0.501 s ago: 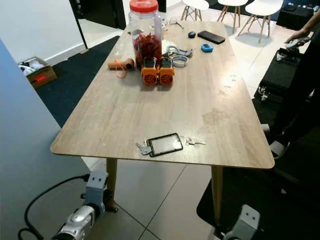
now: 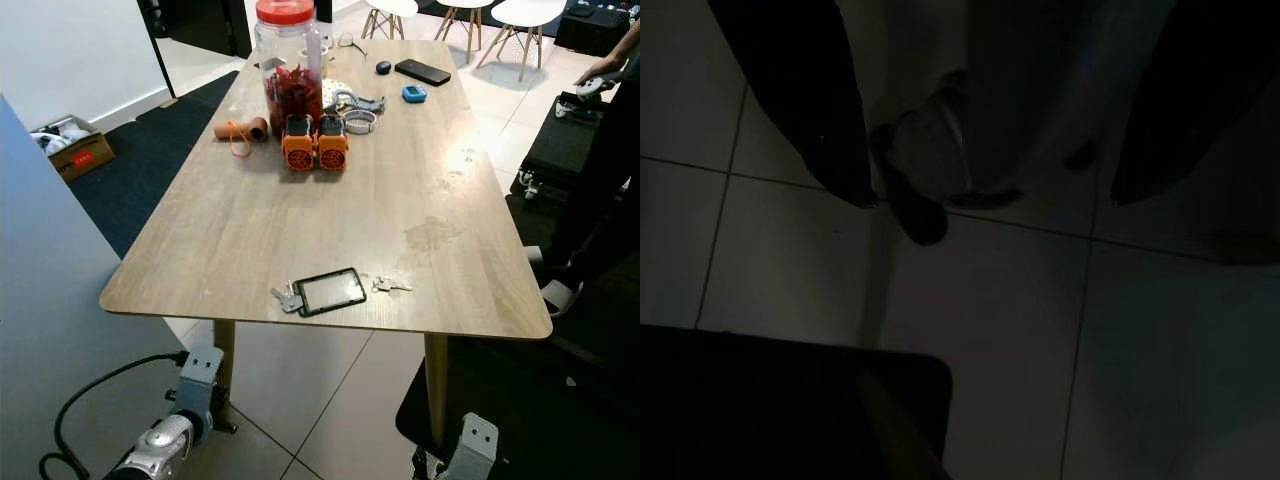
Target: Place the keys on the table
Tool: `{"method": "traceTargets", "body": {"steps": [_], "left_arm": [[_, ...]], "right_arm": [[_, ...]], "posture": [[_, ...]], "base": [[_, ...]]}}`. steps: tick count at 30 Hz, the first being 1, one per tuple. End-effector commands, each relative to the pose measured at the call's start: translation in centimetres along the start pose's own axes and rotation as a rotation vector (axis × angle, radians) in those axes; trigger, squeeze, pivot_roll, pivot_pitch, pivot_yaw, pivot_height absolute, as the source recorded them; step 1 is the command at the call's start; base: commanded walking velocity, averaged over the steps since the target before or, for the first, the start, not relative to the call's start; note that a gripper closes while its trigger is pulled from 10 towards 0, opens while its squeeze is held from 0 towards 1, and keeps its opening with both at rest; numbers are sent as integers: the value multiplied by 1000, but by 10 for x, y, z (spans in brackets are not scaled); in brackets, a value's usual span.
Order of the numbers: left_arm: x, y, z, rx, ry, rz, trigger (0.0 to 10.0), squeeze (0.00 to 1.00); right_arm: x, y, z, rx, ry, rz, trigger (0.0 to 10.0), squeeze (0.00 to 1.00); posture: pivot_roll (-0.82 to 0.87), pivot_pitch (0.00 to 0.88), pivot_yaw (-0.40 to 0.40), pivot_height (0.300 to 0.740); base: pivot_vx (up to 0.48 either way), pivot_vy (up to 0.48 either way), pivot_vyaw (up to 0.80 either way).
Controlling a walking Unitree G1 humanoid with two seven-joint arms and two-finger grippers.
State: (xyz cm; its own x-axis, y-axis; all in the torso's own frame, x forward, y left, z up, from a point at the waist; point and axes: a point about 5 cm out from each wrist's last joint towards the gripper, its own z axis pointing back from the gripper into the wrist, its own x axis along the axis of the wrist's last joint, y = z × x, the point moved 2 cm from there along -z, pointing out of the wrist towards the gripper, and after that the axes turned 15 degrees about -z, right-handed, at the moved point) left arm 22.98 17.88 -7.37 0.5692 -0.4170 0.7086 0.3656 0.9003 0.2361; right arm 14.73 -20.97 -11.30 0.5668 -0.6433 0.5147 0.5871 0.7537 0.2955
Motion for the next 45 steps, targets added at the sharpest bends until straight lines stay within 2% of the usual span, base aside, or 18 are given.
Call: {"method": "traceTargets", "body": {"steps": [1, 14, 23, 32, 39, 45], "left_arm": [[-11, 4, 3, 2, 43, -28, 10000, 0], [-14, 7, 4, 6, 73, -68, 10000, 0], [-15, 5, 4, 3, 84, -72, 10000, 0], [-19, 0, 5, -2, 87, -61, 10000, 0], [-11, 7, 3, 11, 57, -50, 10000, 0], [-9, 4, 2, 4, 41, -23, 10000, 0]], "right_arm": [[-5, 0, 1, -5, 7, 10, 10000, 0], [-13, 11, 0, 16, 51, 89, 10000, 0], [-14, 12, 0, 18, 57, 100, 10000, 0], [-17, 13, 0, 21, 77, 101, 10000, 0], [-13, 20, -2, 59, 53, 109, 10000, 0], [-12, 14, -1, 47, 66, 107, 10000, 0]], "posture": [[46, 24, 19, 740], [56, 0, 27, 740], [55, 0, 22, 740], [49, 0, 34, 740], [49, 6, 28, 740], [51, 20, 11, 740]], "base": [[0, 0, 0], [0, 0, 0], [0, 0, 0], [0, 0, 0], [0, 0, 0], [0, 0, 0]]}}
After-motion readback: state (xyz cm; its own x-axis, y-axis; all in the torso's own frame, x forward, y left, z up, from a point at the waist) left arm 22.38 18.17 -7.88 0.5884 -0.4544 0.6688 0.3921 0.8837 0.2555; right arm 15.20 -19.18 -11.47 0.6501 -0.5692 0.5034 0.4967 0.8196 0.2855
